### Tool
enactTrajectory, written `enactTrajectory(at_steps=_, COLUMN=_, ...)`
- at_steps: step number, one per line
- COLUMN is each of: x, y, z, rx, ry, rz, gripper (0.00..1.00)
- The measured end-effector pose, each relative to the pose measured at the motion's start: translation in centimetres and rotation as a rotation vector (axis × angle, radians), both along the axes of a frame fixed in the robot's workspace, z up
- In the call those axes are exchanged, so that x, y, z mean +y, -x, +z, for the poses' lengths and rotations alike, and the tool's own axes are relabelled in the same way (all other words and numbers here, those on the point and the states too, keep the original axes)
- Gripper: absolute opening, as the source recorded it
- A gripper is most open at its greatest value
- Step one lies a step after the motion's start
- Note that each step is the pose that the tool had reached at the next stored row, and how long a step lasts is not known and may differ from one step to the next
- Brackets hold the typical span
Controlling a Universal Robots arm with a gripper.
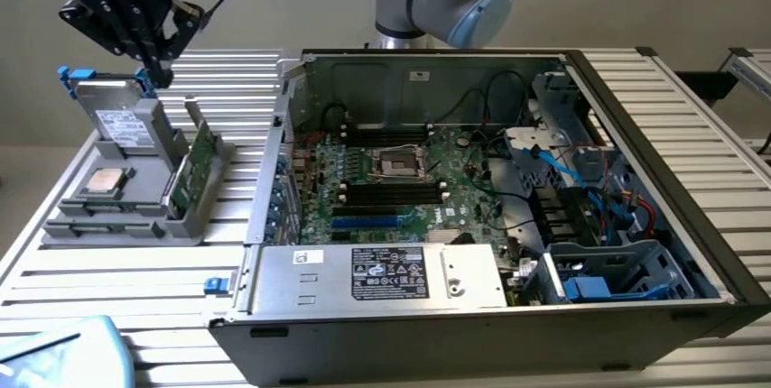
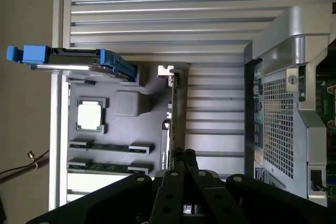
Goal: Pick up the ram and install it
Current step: 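Reach for the ram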
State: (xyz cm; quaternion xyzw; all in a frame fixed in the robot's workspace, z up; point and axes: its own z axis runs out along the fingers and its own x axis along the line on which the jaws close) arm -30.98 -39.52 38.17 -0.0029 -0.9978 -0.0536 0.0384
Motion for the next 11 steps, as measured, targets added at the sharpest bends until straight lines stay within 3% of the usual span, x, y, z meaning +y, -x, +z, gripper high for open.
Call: enactTrajectory(at_steps=11, x=0.00, y=2.9, z=-0.23, rx=0.0015, ry=0.0003, rz=0.039, gripper=0.11)
